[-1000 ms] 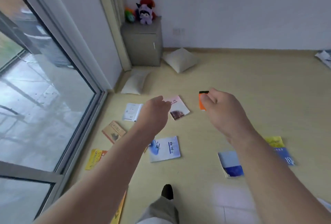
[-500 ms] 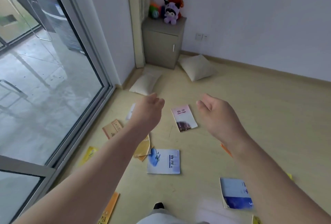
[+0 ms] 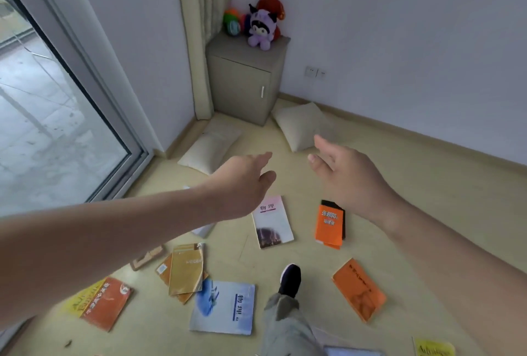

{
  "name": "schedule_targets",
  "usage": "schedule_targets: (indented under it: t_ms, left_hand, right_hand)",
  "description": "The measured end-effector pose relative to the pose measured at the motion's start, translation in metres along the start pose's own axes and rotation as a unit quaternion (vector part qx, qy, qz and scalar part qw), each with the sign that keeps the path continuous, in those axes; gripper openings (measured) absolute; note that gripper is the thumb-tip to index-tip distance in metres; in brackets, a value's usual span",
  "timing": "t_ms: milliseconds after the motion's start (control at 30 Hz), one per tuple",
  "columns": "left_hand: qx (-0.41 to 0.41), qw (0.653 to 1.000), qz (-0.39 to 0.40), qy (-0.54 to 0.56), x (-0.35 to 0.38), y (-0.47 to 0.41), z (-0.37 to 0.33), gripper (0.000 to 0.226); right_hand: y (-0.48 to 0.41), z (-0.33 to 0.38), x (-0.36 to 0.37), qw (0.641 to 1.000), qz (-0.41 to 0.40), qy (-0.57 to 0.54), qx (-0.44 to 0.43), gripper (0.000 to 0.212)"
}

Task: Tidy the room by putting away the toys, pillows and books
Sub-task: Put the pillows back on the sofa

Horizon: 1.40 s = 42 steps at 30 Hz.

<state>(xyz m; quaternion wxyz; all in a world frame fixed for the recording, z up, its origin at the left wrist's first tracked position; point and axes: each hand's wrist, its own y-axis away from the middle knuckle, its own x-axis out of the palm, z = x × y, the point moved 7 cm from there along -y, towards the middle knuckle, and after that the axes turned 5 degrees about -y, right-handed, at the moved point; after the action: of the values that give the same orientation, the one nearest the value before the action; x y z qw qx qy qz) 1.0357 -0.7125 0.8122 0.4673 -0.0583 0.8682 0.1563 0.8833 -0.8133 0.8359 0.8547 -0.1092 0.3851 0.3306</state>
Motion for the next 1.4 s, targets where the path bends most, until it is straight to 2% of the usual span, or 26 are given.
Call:
schedule_targets:
  t_ms: [200, 300, 500, 700, 867, 967, 1100, 1167, 1300, 1400]
  left_hand:
    - [-0.080, 0.986, -0.083, 0.120, 0.010, -0.156, -0.052, 0.030]
    - [-0.057, 0.986, -0.092, 0.130, 0.000, -0.233, -0.096, 0.016]
    - [-0.027, 0.981, -0.127, 0.144, -0.037, -0.359, -0.146, 0.023]
    - [-0.061, 0.973, -0.123, 0.185, -0.025, -0.511, -0.141, 0.022]
    - [-0.115, 0.962, -0.117, 0.219, -0.002, -0.679, -0.111, 0.017]
    - [-0.136, 0.972, -0.075, 0.178, 0.011, -0.791, -0.104, 0.016]
    - [-0.148, 0.967, -0.013, 0.209, 0.025, -0.897, -0.122, 0.009]
    - [-0.157, 0.967, -0.009, 0.201, 0.024, -0.937, -0.131, 0.008]
    - [-0.203, 0.959, -0.011, 0.197, 0.029, -1.007, -0.137, 0.028]
    - [-0.254, 0.946, -0.021, 0.198, 0.039, -1.054, -0.131, 0.024]
  right_hand:
    - [-0.117, -0.074, -0.089, 1.000, 0.014, 0.020, 0.009, 0.058]
    - [-0.167, -0.100, -0.144, 0.998, 0.026, 0.053, 0.002, 0.056]
    - [-0.262, -0.148, -0.227, 0.997, 0.040, 0.060, 0.022, 0.057]
    - [-0.392, -0.228, -0.256, 0.999, 0.012, 0.026, 0.034, 0.059]
    - [-0.535, -0.293, -0.278, 0.998, 0.039, 0.036, 0.023, 0.059]
    - [-0.623, -0.330, -0.297, 0.996, 0.068, 0.019, 0.053, 0.058]
    - [-0.714, -0.367, -0.325, 0.991, 0.109, 0.028, 0.066, 0.057]
    - [-0.755, -0.383, -0.337, 0.988, 0.128, 0.029, 0.082, 0.057]
    - [-0.836, -0.431, -0.351, 0.976, 0.188, 0.040, 0.102, 0.058]
    - [-0.905, -0.477, -0.343, 0.972, 0.213, 0.033, 0.088, 0.055]
